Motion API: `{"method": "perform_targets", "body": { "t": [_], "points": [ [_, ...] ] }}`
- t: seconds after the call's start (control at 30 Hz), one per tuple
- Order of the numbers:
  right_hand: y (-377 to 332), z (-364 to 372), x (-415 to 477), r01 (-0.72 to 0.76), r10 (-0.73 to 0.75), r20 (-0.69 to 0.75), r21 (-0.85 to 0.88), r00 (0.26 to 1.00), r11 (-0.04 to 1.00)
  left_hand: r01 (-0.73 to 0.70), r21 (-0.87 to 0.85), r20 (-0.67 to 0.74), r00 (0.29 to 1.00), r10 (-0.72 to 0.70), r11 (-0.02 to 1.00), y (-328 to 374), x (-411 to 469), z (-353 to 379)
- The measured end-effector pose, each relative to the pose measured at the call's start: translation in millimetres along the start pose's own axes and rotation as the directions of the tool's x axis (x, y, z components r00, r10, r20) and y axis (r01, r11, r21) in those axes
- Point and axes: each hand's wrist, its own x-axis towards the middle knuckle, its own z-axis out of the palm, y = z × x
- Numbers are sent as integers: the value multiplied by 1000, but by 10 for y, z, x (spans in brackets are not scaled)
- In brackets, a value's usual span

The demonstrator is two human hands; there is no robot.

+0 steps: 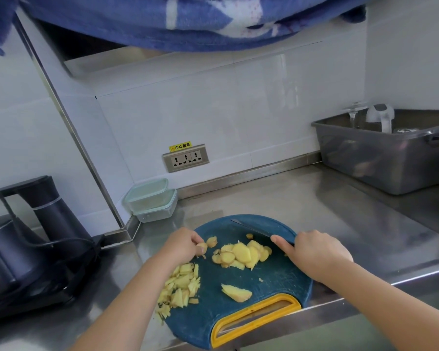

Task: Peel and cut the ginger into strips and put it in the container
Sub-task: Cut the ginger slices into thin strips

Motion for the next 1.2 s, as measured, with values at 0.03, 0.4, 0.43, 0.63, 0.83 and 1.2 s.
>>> {"method": "perform_targets", "body": {
  "t": [0.03,0.4,0.43,0.63,0.83,1.2],
  "points": [
    [0,-2,0,-1,1,1,1,1000,1000,2,7,10,1000,-2,1000,15,-6,-2],
    [-3,-3,-11,-9,9,15,16,1000,1000,-67,-96,-56,997,62,993,39,-62,-6],
    [-8,-7,-16,-10,9,13,21,1000,1000,-66,-141,-65,996,57,988,44,-65,-24],
    [-32,-74,-32,-36,34,54,30,998,999,-56,-400,-4,998,60,915,77,-252,-105],
    [1,-256,-59,-89,69,124,167,990,982,-32,-503,-6,999,33,864,-53,-612,-74],
    [65,-907,-675,-219,-165,711,416,684,883,-80,-578,-152,988,-11,812,-138,-970,-269]
  ]
}}
